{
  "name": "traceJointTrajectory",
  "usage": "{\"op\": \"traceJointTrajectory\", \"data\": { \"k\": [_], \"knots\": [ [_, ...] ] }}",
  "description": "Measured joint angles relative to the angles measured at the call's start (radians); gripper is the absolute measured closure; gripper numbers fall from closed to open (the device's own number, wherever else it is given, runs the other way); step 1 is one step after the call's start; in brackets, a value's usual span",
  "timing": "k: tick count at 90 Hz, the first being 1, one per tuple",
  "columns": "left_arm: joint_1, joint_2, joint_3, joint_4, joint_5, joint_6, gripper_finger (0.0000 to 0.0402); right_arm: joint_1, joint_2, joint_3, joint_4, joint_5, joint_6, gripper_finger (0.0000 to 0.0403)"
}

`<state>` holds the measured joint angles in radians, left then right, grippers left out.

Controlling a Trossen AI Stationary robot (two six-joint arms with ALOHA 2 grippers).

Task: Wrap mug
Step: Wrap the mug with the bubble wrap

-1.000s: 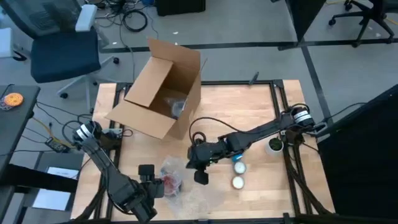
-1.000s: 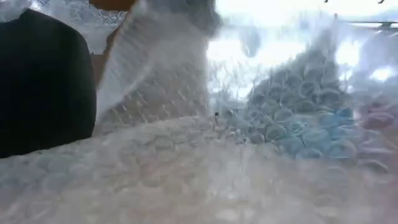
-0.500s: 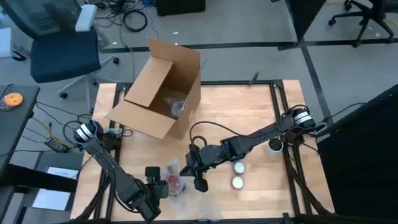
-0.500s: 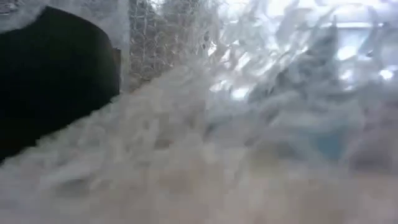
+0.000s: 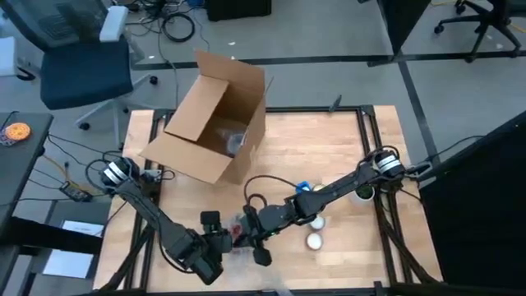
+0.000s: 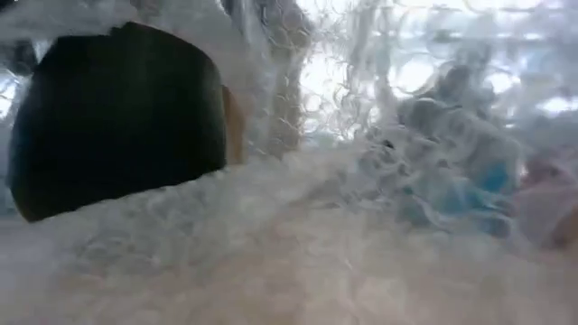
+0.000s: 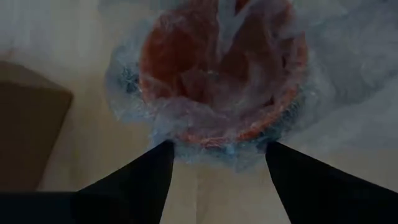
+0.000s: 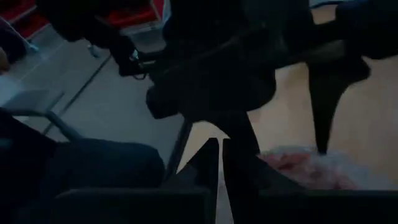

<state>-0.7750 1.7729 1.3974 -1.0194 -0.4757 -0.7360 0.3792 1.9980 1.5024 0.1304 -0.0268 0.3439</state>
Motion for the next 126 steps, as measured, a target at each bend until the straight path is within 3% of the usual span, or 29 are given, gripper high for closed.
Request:
{"op": "traceJointTrajectory", "data": {
  "k": [17,28,70,93,106,117,126],
  "knots": [
    [-0.01,-0.01,0.074,-0.081,0.006,-0.016,0.0161,-0.001,-0.001,0.001,0.007,0.004,-0.002,0.0402],
    [-0.025,-0.011,0.115,-0.083,-0.102,0.015,0.0161,-0.001,-0.001,0.002,0.002,0.008,-0.002,0.0402],
    [0.0,-0.01,-0.028,0.258,-0.412,0.247,0.0161,0.028,-0.034,0.002,0.0,0.034,-0.033,0.0403],
    [0.067,-0.011,-0.138,0.636,-0.314,0.456,0.0162,0.03,-0.042,0.001,-0.024,0.028,-0.032,0.0403],
    [0.077,-0.011,-0.146,0.688,-0.319,0.509,0.0175,0.041,-0.046,0.001,-0.04,0.061,-0.026,0.0403],
    [0.077,-0.011,-0.145,0.704,-0.341,0.524,0.0204,0.053,-0.058,0.001,-0.054,0.106,-0.039,0.0403],
    [0.081,-0.011,-0.145,0.744,-0.343,0.528,0.0252,0.061,-0.08,0.001,-0.087,0.13,-0.05,0.0403]
  ]
}}
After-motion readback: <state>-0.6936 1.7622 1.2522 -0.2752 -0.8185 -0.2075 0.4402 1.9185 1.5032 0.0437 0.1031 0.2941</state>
